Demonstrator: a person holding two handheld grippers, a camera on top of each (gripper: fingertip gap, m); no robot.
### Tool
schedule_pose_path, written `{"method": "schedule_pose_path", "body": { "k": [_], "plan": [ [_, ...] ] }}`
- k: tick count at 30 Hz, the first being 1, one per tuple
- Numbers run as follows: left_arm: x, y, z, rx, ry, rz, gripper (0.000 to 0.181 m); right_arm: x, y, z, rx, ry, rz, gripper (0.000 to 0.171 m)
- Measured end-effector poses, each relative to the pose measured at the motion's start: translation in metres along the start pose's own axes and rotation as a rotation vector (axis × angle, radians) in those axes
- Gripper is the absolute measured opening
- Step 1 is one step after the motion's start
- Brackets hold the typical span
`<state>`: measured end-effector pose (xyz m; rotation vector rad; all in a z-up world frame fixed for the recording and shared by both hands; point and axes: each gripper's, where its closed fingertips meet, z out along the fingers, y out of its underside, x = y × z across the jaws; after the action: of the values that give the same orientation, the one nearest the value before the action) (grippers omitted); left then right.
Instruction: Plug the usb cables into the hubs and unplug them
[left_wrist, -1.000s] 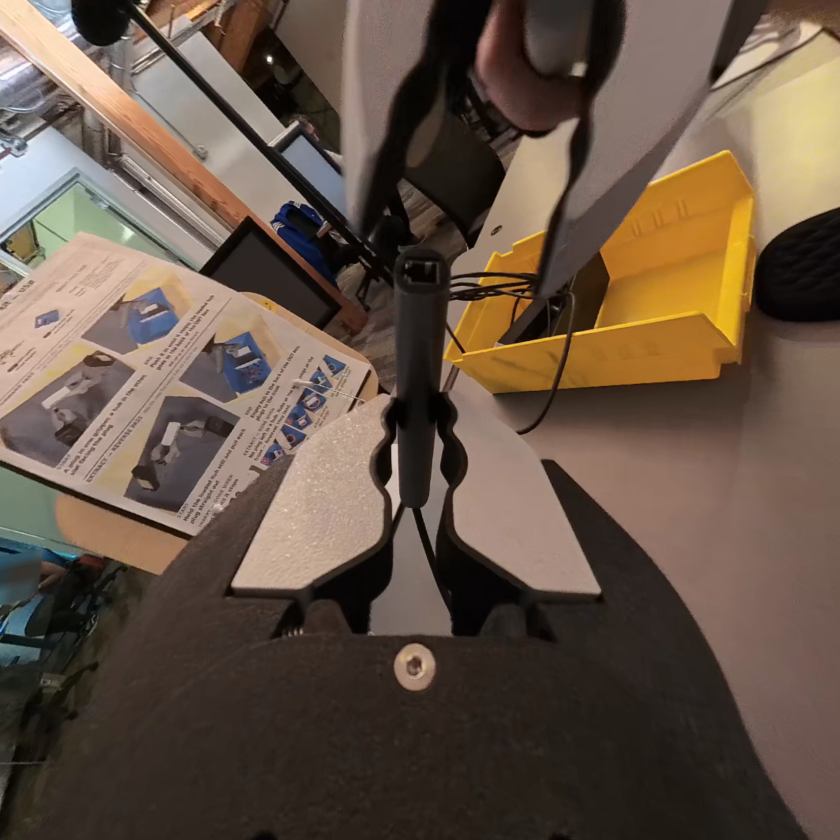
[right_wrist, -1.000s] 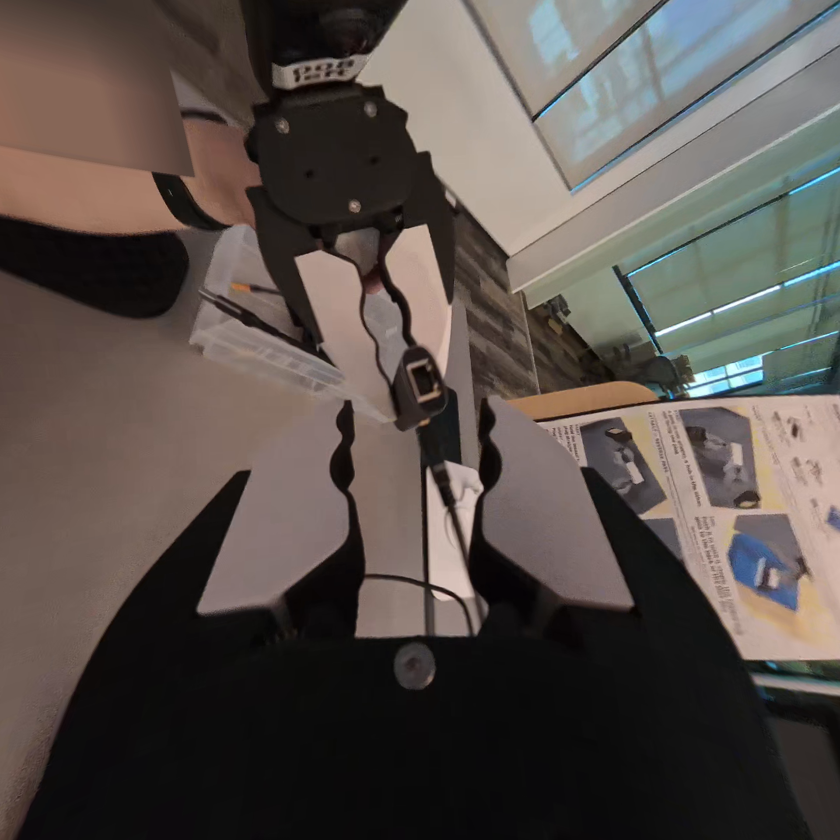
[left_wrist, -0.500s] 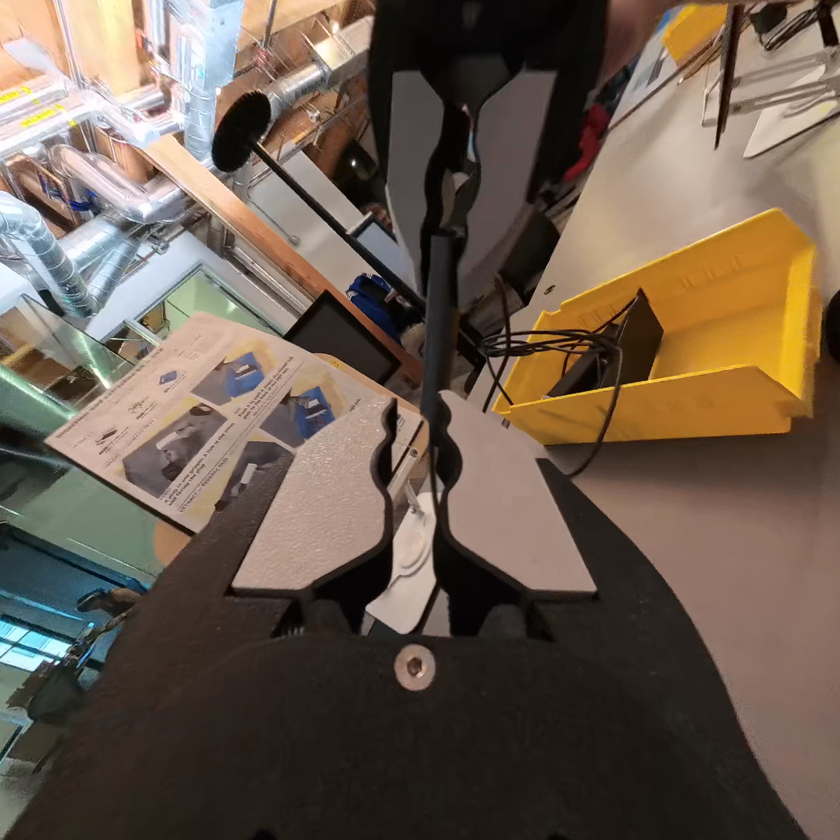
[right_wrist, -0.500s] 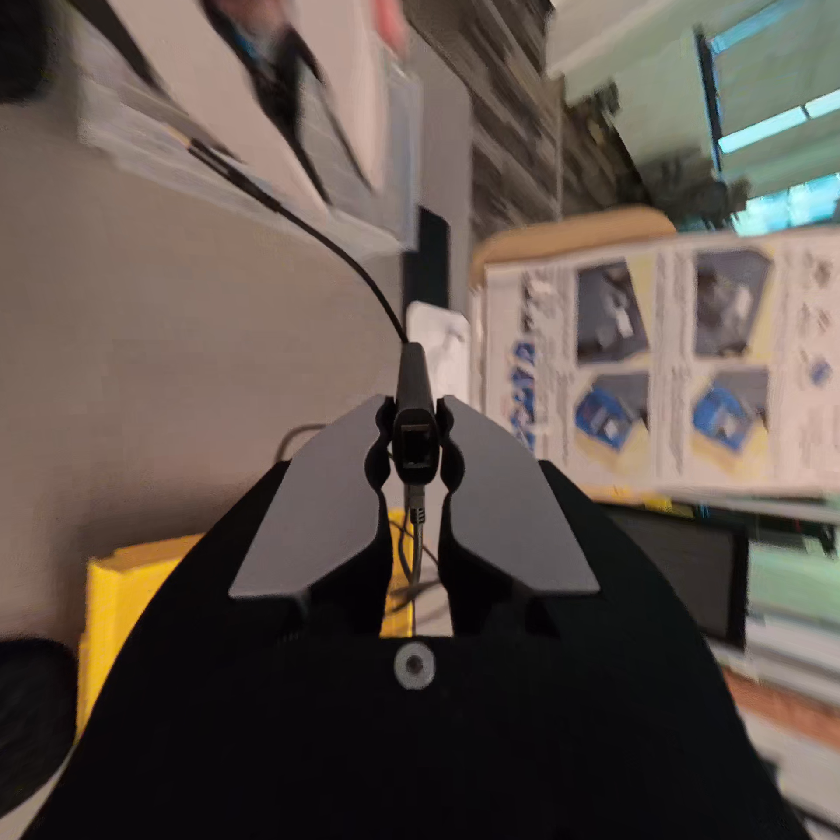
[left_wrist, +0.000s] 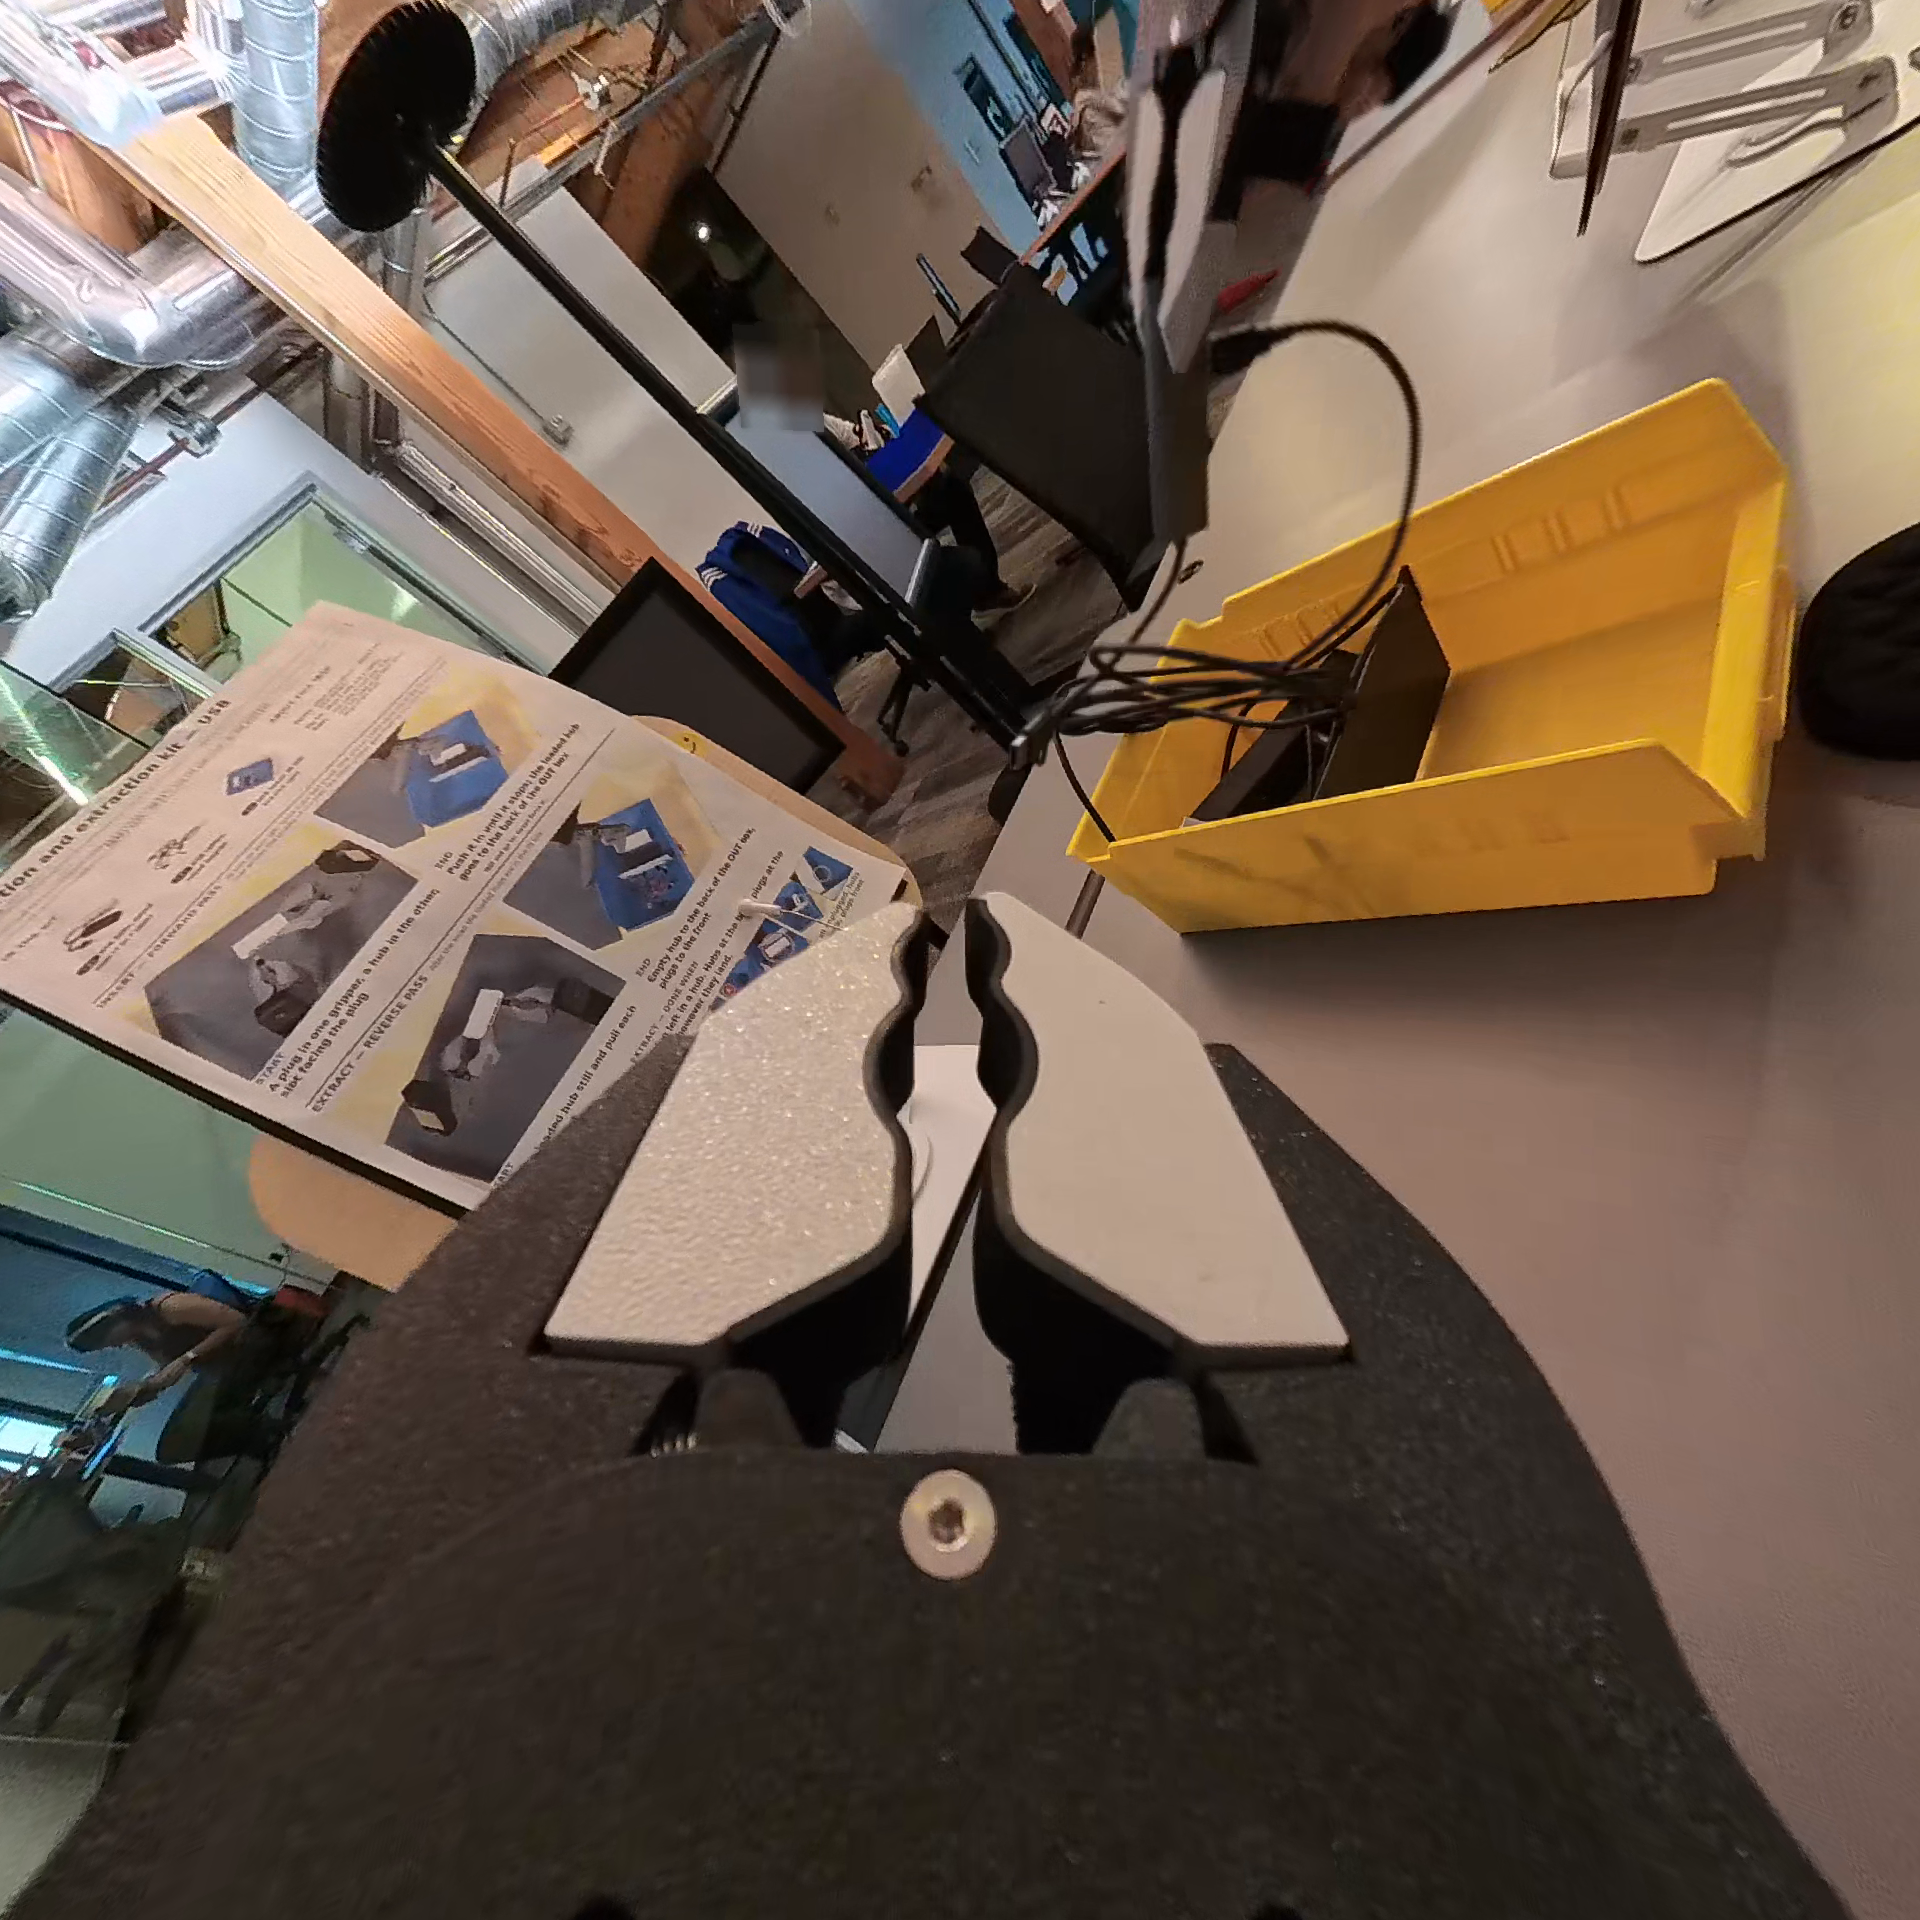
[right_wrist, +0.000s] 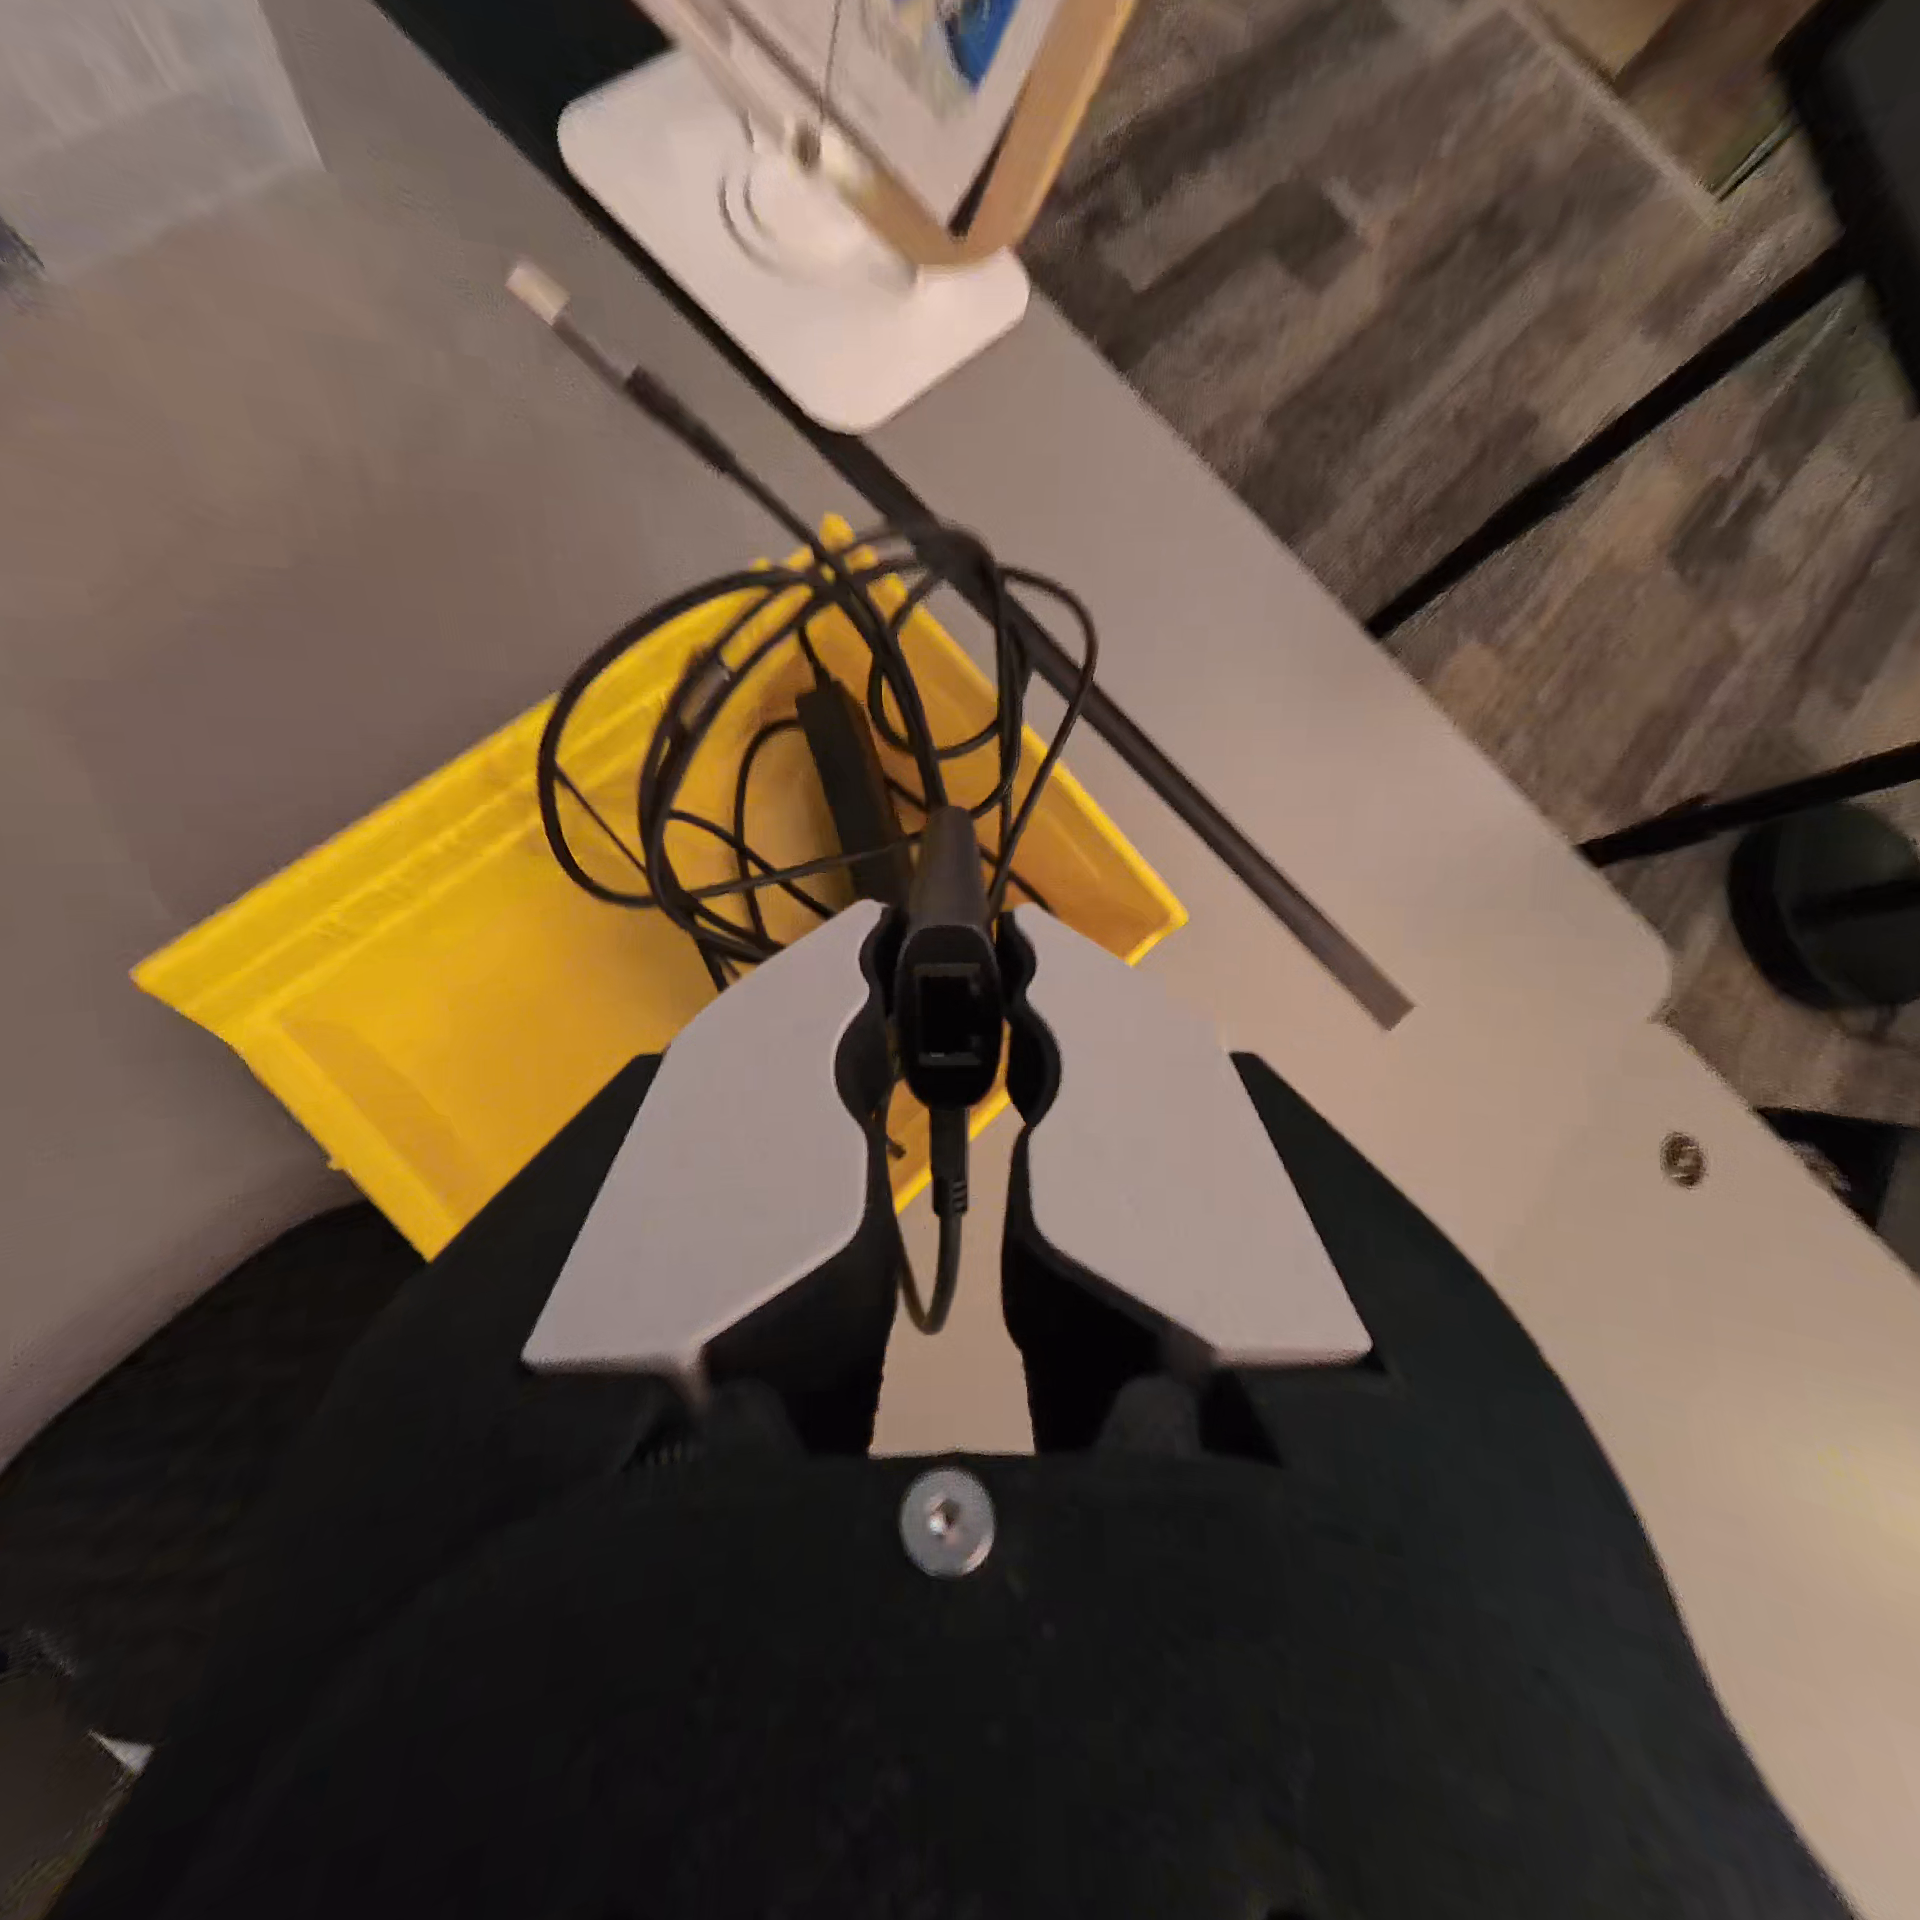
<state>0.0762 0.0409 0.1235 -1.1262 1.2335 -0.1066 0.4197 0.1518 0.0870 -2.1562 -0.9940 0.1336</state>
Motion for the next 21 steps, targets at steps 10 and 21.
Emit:
{"method": "schedule_pose_path", "body": {
  "k": [10,21],
  "plan": [
    [0.007,0.018,0.013,-0.074,0.029,0.014,0.005,-0.013,0.011,0.085,-0.033,-0.201,0.106,0.018],
    [0.012,0.028,0.018,-0.109,0.057,0.022,0.002,-0.031,0.000,0.141,-0.123,-0.332,0.116,0.019]
  ]
}}
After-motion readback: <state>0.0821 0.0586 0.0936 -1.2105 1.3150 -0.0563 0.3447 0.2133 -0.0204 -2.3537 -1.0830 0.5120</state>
